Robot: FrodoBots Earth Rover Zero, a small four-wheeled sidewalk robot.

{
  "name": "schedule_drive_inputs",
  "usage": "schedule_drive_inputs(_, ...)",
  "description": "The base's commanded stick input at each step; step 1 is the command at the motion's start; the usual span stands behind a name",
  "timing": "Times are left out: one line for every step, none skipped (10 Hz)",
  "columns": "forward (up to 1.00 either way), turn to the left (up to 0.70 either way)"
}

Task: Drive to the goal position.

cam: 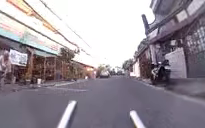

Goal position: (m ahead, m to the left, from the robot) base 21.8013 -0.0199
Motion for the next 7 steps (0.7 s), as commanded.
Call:
schedule_drive_inputs(0.85, 0.0)
schedule_drive_inputs(0.85, 0.0)
schedule_drive_inputs(0.85, 0.0)
schedule_drive_inputs(0.85, 0.0)
schedule_drive_inputs(0.85, 0.0)
schedule_drive_inputs(0.85, 0.0)
schedule_drive_inputs(0.85, 0.0)
